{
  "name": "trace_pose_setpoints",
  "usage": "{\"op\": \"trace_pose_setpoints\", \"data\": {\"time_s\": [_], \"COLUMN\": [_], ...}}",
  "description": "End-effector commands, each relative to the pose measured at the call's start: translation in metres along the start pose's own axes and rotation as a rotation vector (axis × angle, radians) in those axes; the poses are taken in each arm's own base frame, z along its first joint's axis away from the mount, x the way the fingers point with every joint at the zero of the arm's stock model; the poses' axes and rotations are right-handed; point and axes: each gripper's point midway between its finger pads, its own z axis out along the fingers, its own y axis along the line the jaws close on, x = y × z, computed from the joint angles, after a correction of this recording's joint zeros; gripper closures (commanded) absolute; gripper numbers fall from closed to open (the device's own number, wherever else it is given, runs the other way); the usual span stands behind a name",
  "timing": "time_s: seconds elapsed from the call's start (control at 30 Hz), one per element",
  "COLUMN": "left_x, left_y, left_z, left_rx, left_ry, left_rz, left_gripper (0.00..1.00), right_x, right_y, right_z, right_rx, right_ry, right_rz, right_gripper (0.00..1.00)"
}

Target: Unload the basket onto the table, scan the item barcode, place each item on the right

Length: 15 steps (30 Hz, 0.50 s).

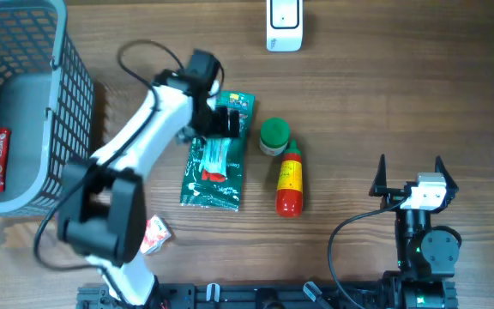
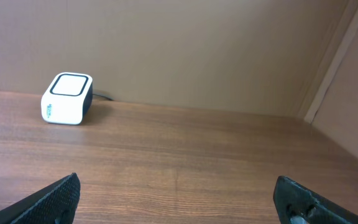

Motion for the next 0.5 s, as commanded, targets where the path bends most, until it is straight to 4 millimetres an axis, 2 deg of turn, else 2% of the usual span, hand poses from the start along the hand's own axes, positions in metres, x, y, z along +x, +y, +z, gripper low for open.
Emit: {"op": "trace_pose_setpoints", "data": {"time_s": [0.0, 0.07, 0.17, 0.27, 0.33, 0.4, 0.43, 0.47], "left_x": [-0.058, -0.071, -0.081, -0.083, -0.083, -0.077, -0.066, -0.058], "left_y": [0.009, 0.017, 0.033, 0.062, 0.096, 0.146, 0.185, 0.208], "left_z": [-0.116, -0.161, -0.219, -0.271, -0.300, -0.321, -0.331, -0.332], "left_rx": [-0.015, -0.018, -0.042, -0.150, -0.275, -0.385, -0.447, -0.468], "left_ry": [-0.365, -0.499, -0.674, -0.838, -0.925, -0.999, -1.034, -1.041], "left_rz": [-0.019, -0.043, -0.088, -0.068, -0.125, -0.361, -0.556, -0.673], "left_gripper": [0.00, 0.00, 0.00, 0.00, 0.00, 0.00, 0.00, 0.00], "right_x": [-0.002, -0.002, -0.002, -0.002, -0.002, -0.002, -0.002, -0.002], "right_y": [0.002, 0.002, 0.002, 0.002, 0.002, 0.002, 0.002, 0.002], "right_z": [0.000, 0.000, 0.000, 0.000, 0.000, 0.000, 0.000, 0.000], "right_rx": [-0.014, -0.014, -0.014, -0.014, -0.014, -0.014, -0.014, -0.014], "right_ry": [-0.011, -0.011, -0.011, -0.011, -0.011, -0.011, -0.011, -0.011], "right_rz": [-0.012, -0.012, -0.012, -0.012, -0.012, -0.012, -0.012, -0.012], "right_gripper": [0.00, 0.00, 0.00, 0.00, 0.00, 0.00, 0.00, 0.00]}}
